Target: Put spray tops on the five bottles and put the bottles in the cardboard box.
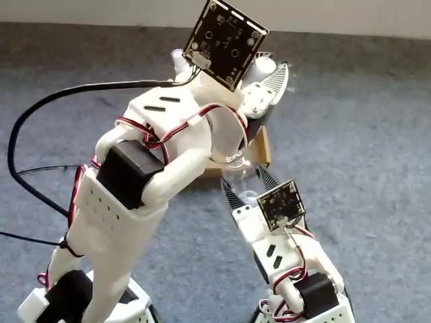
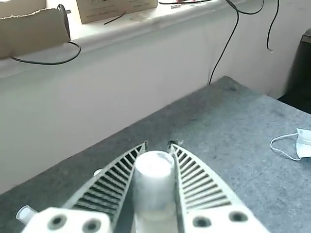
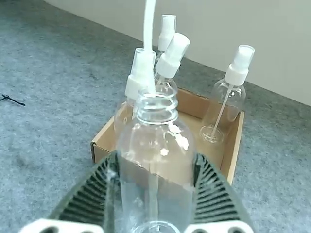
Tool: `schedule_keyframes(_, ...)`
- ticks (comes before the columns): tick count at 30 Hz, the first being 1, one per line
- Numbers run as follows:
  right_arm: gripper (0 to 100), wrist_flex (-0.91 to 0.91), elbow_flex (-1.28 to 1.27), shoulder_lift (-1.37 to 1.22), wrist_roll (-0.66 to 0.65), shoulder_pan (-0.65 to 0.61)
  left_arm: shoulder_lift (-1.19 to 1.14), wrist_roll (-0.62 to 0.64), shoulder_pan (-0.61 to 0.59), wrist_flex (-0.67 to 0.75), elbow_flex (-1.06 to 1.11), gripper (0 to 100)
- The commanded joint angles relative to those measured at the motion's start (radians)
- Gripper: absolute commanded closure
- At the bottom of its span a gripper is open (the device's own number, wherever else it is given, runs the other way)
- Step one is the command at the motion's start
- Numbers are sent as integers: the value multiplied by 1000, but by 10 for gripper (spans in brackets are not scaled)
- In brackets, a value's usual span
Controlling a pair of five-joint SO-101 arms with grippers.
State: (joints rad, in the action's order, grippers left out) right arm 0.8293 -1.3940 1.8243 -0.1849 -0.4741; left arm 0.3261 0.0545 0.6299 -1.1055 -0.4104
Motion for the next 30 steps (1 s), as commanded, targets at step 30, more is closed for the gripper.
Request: schedule_keyframes(30,990,-188,82,12,8,1,255,-3,-44,98,619,993)
